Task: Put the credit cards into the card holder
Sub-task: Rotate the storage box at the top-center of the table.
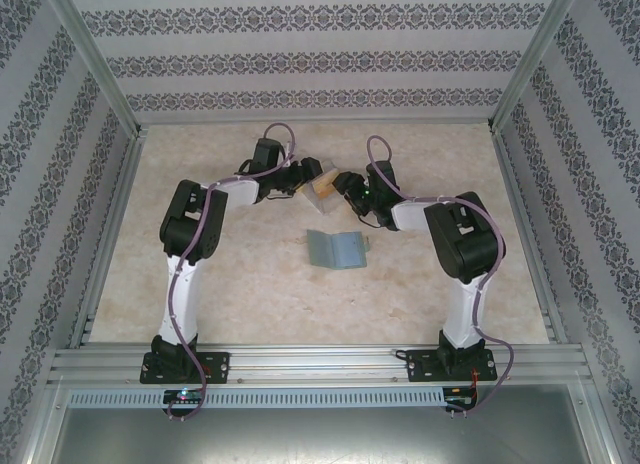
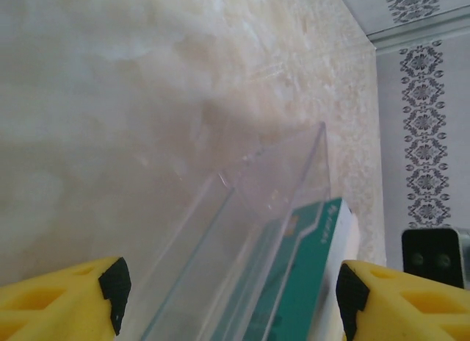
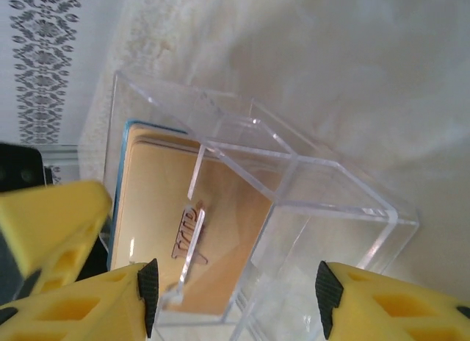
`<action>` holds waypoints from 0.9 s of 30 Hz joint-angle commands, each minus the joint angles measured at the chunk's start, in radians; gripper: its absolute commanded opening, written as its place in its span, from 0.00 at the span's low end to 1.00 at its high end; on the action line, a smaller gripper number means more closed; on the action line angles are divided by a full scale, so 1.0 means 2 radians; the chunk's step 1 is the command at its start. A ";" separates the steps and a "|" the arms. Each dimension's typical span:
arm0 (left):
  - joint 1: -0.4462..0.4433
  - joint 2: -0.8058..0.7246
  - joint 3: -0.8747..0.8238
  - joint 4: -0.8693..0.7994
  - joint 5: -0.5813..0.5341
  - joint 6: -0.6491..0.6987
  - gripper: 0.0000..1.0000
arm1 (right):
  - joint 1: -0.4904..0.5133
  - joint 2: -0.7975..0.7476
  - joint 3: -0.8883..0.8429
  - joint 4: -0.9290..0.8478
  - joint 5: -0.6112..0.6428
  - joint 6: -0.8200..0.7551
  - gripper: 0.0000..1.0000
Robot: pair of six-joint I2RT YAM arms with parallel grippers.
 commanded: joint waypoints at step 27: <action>-0.070 -0.113 -0.178 0.201 -0.049 -0.153 0.85 | -0.090 0.016 0.063 -0.096 -0.057 -0.151 0.60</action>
